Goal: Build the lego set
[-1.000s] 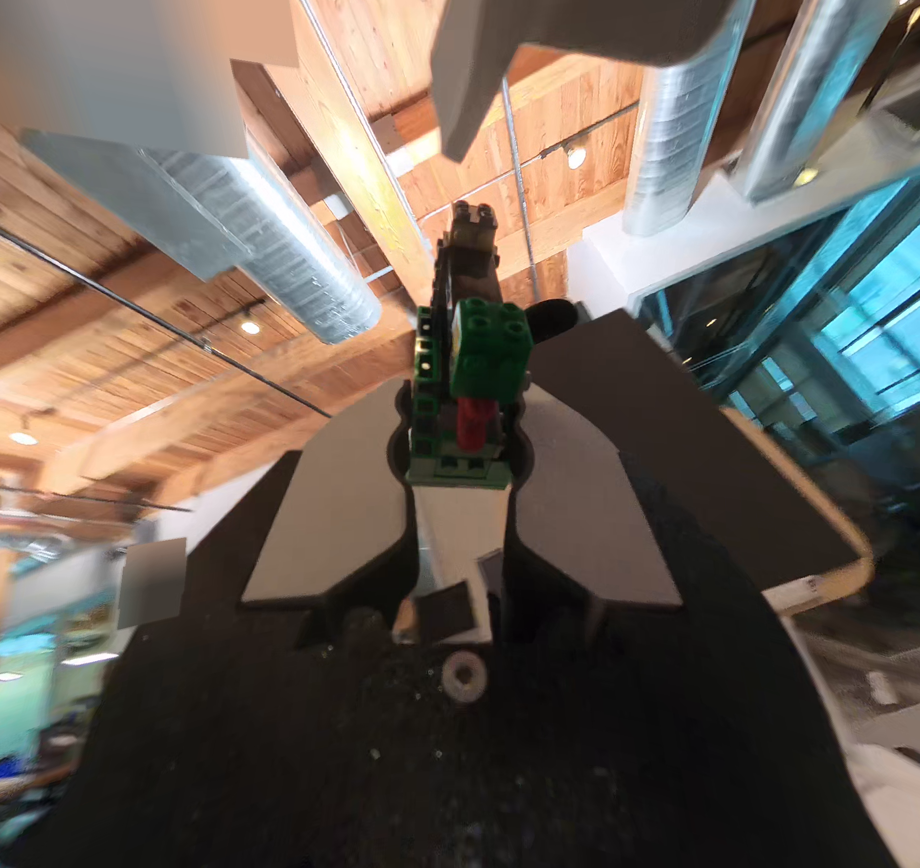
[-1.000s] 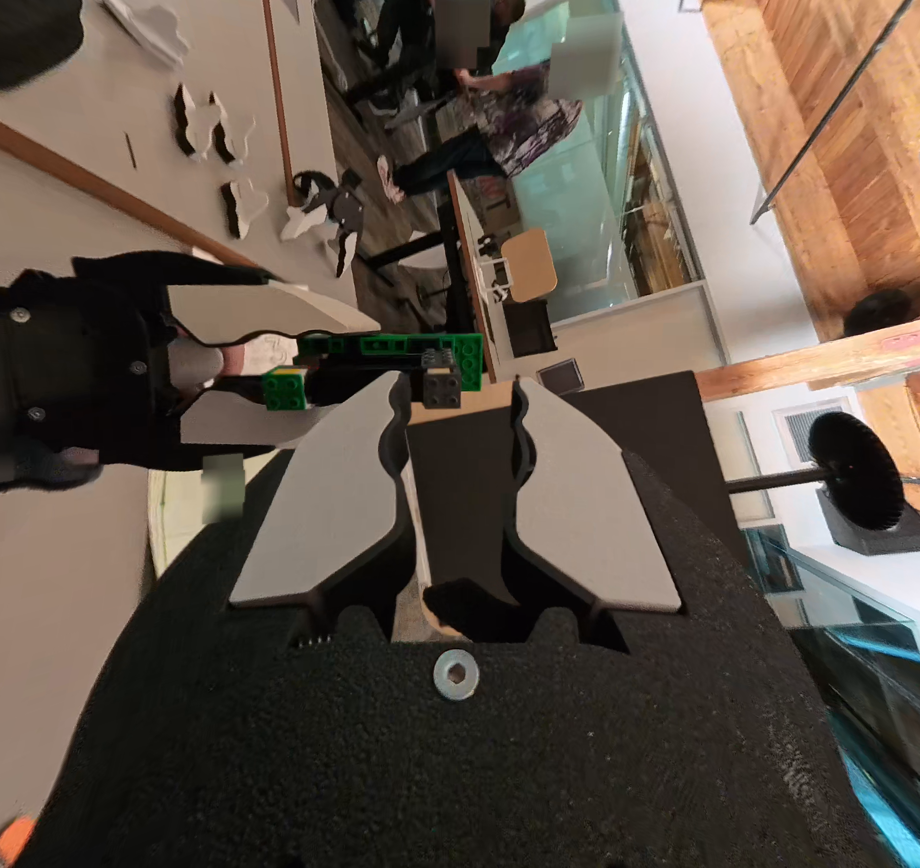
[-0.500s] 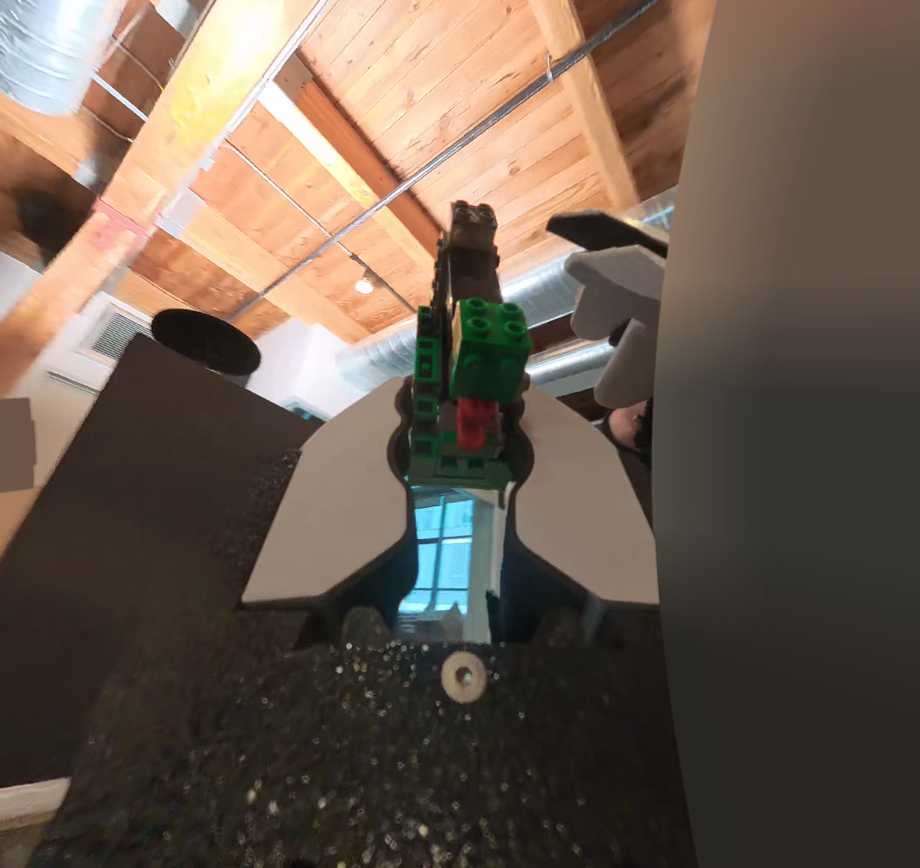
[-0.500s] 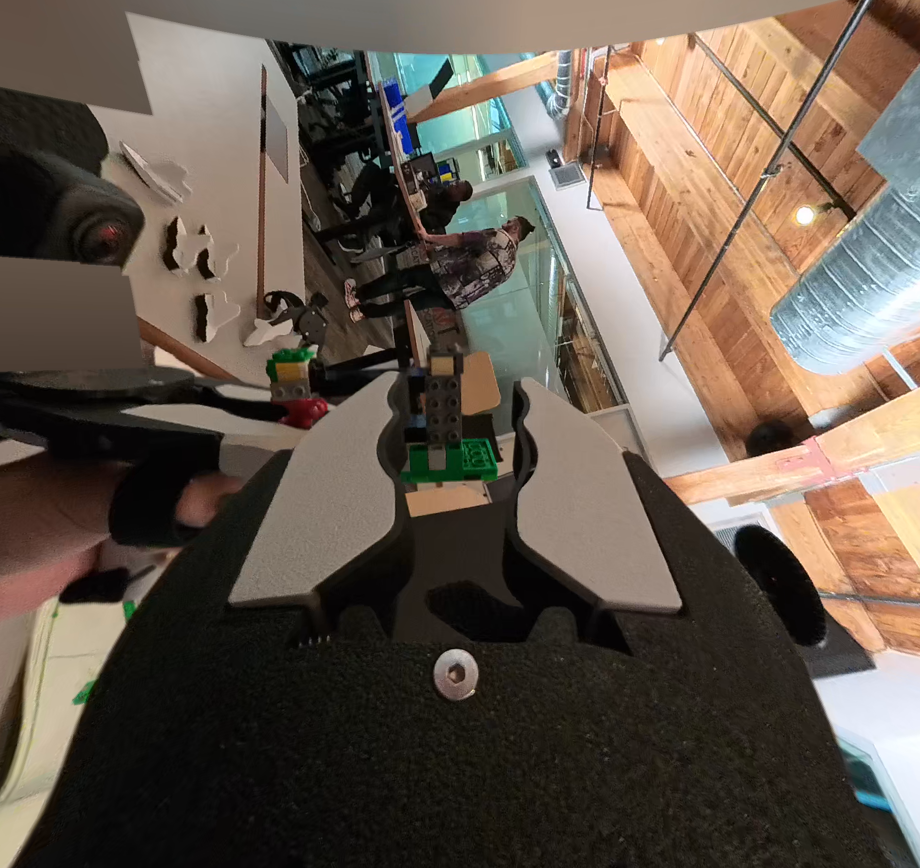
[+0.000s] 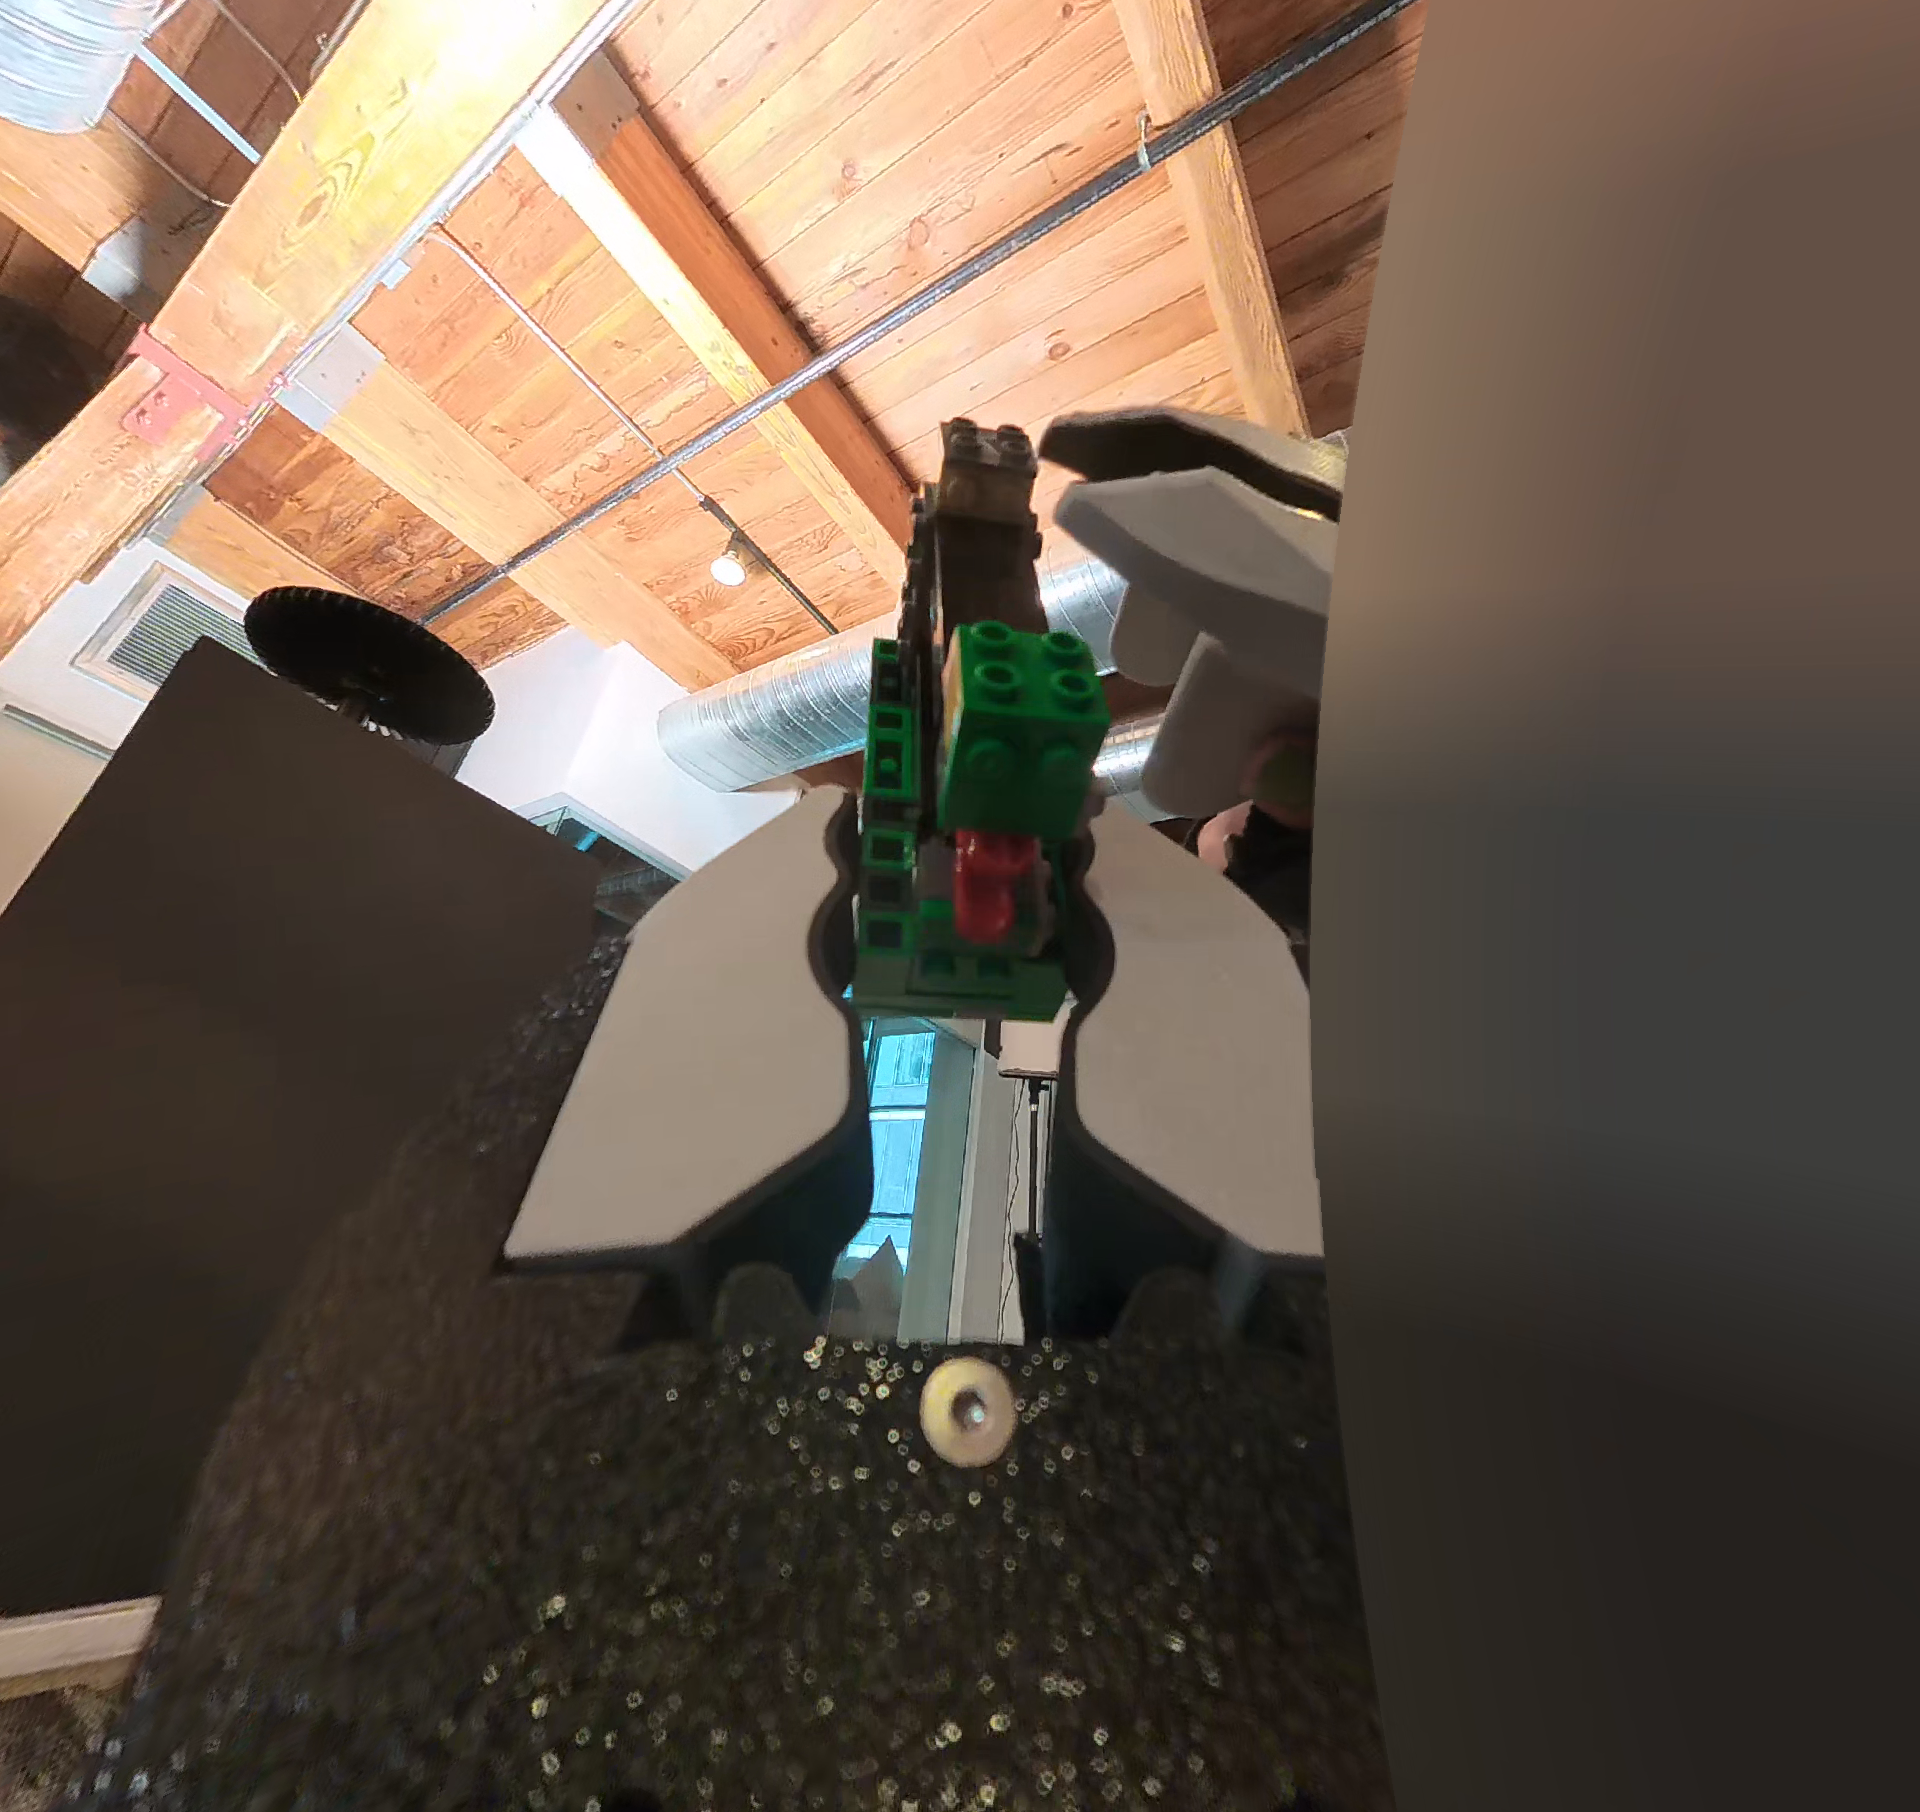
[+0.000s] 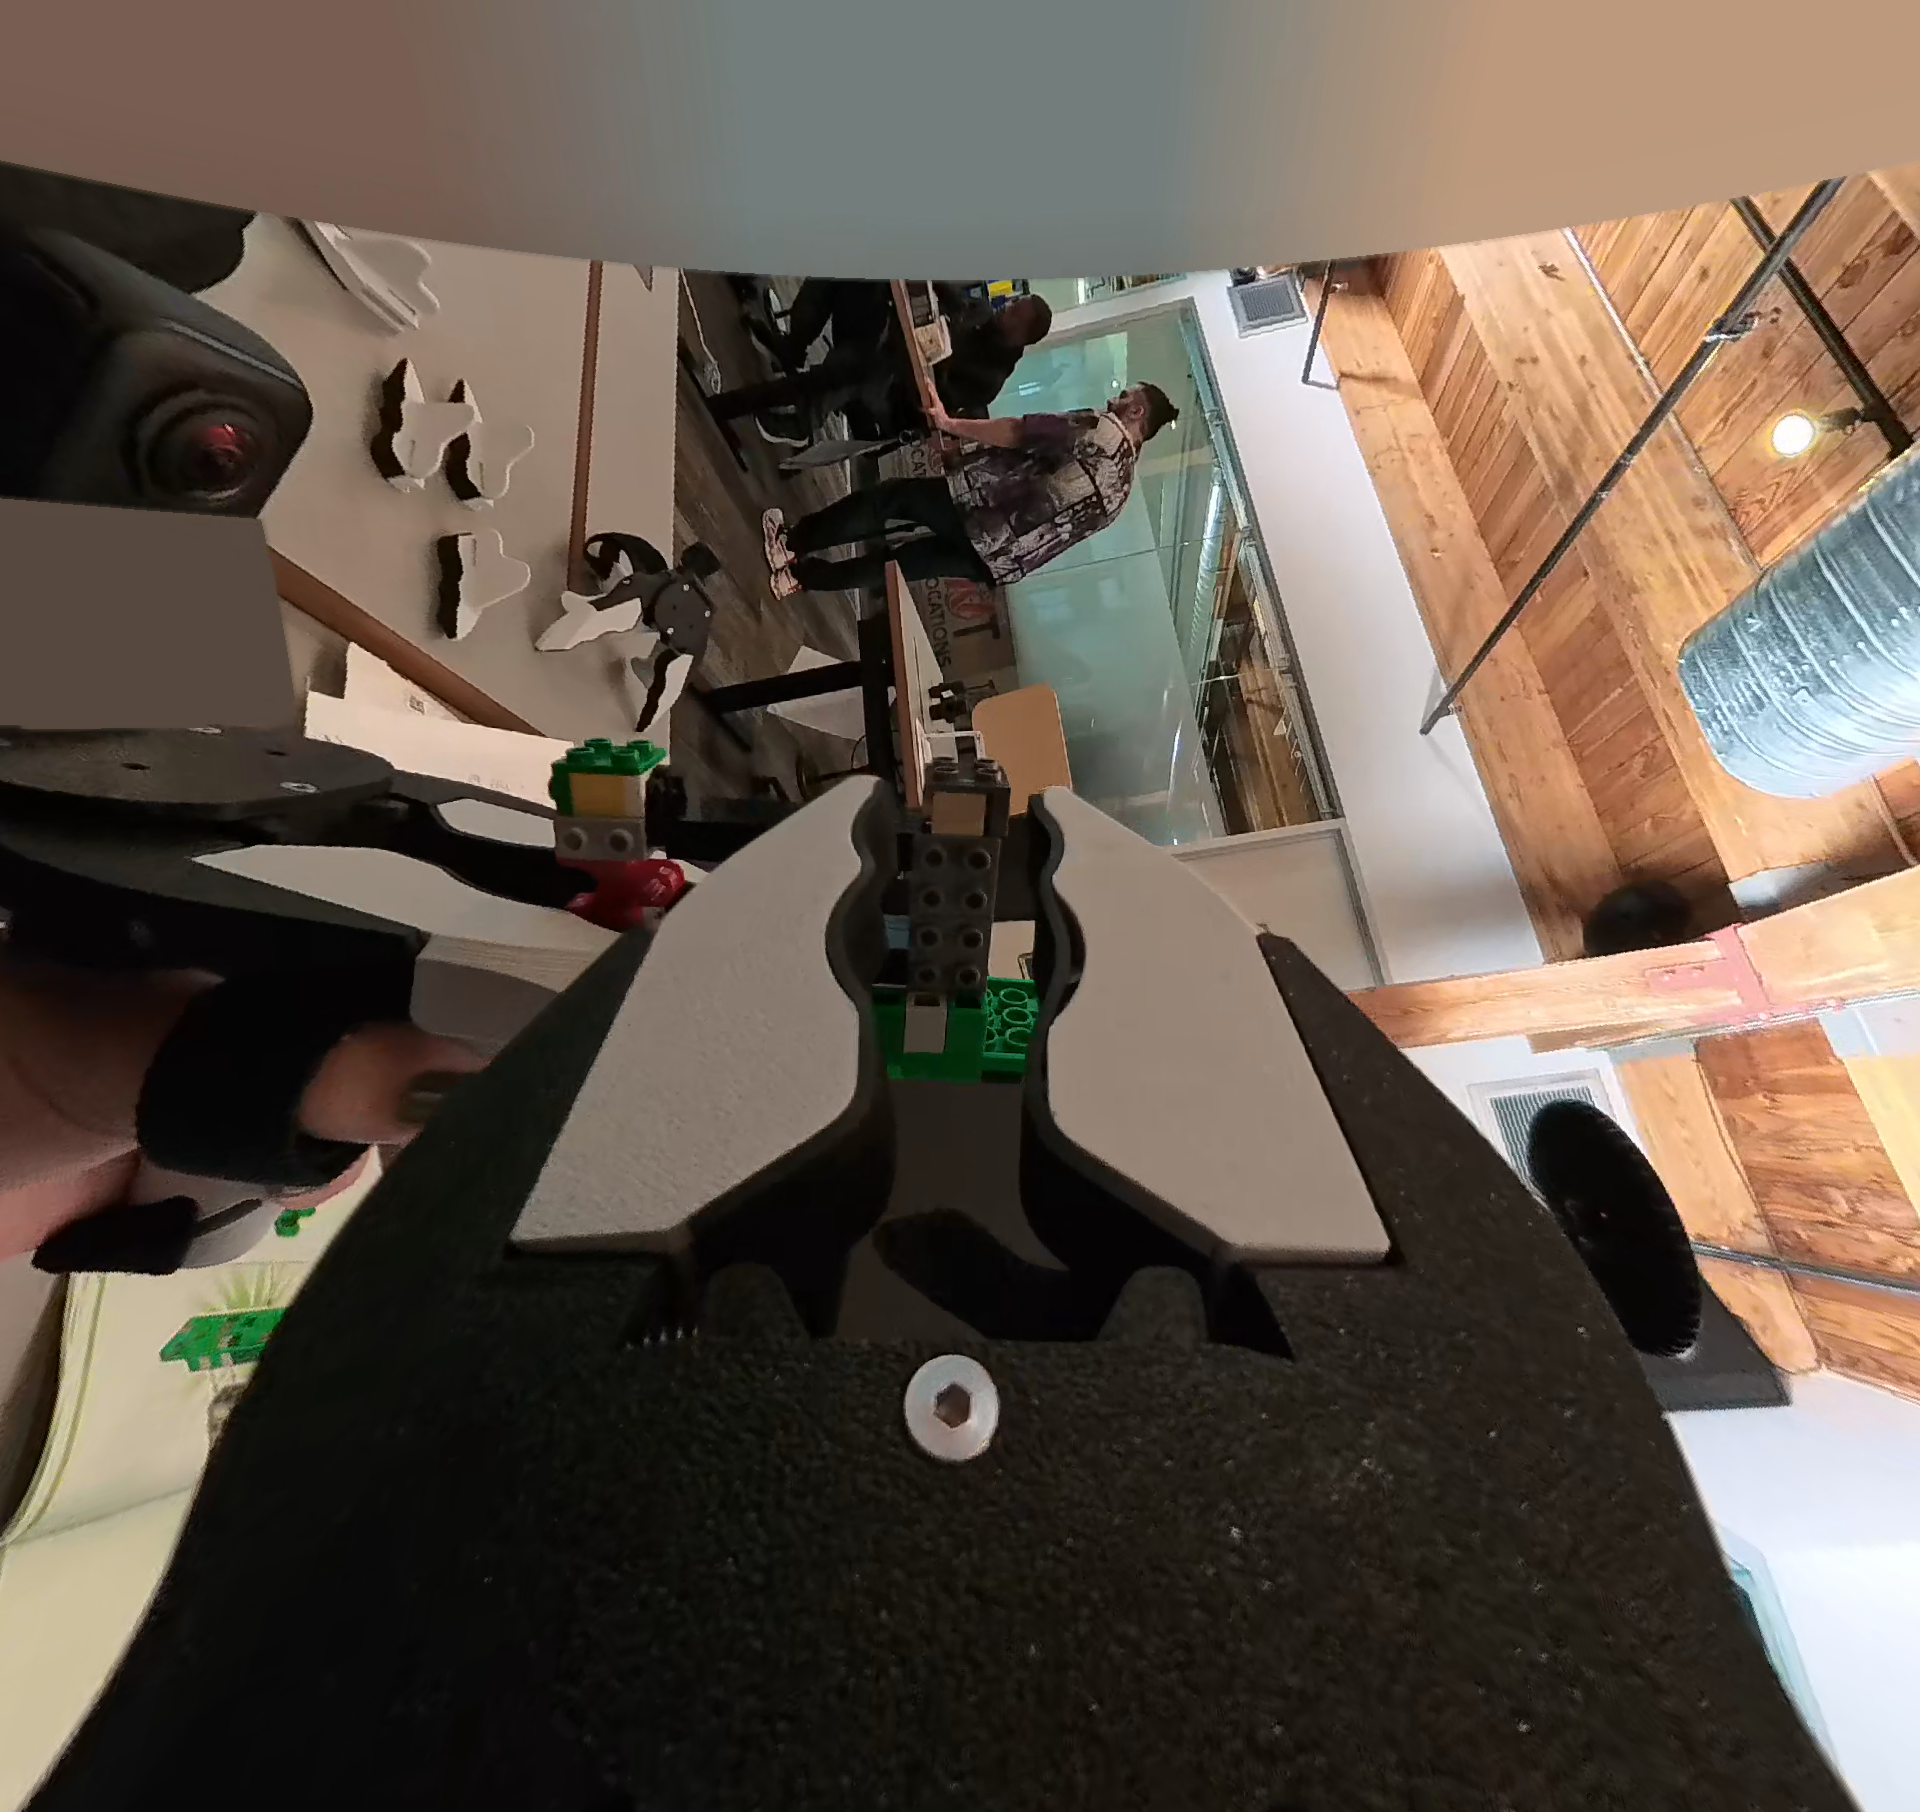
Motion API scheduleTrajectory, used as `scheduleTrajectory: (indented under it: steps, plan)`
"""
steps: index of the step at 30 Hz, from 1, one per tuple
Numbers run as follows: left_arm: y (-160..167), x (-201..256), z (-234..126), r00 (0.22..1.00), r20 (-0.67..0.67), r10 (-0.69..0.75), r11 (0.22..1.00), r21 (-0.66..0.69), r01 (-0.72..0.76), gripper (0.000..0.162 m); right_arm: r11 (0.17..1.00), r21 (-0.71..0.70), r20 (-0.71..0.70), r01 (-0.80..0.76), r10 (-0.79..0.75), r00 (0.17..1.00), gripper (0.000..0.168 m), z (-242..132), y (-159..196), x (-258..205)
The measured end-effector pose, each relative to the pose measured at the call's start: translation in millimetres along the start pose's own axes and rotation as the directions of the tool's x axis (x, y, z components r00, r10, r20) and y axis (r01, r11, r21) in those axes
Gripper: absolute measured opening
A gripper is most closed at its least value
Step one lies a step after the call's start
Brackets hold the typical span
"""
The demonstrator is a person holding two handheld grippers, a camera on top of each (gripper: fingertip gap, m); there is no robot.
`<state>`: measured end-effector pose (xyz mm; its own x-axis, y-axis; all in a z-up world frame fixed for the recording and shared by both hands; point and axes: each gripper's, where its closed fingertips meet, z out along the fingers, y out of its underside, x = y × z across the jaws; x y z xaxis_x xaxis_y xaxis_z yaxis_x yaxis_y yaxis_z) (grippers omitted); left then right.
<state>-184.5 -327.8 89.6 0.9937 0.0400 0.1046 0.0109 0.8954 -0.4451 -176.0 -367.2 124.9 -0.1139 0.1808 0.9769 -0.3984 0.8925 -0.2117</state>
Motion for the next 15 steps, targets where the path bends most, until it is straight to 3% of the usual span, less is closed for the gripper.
scheduleTrajectory:
  steps: [1,15]
  plan:
    - [0.1,0.5,0.3,1.0,0.0,0.0,1.0,0.0,0.0,0.035,1.0,-0.003,-0.002,0.003,-0.003,1.0,0.021,0.1,1.0,0.6]
    - [4.1,4.3,2.6,1.0,-0.015,-0.012,1.0,-0.011,0.012,0.036,0.997,-0.06,0.059,0.042,-0.039,0.998,0.015,-1.0,8.3,3.1]
